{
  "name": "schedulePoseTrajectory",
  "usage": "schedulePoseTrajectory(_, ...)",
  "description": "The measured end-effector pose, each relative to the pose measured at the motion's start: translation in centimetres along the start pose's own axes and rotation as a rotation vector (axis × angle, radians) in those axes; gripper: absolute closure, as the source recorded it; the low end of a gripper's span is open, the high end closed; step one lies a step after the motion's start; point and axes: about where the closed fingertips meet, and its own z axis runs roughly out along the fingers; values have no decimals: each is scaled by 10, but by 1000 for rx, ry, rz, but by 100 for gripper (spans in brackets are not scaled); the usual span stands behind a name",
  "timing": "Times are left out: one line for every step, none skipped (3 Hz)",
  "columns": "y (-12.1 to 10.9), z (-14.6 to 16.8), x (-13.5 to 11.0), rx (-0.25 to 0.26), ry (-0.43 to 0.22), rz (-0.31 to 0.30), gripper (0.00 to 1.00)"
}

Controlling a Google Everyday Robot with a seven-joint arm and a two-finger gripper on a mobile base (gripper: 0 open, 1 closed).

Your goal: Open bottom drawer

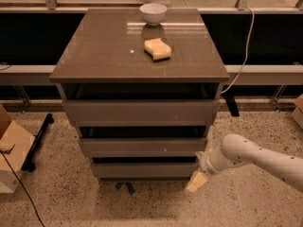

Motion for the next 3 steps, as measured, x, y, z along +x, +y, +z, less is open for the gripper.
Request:
schedulePoseTrajectory(1, 15, 3, -5, 32, -3, 0)
schedulePoseTrajectory(1, 38, 14, -16, 37, 6, 0)
schedulePoseTrajectory(-4, 61, 24, 4, 33, 4, 0)
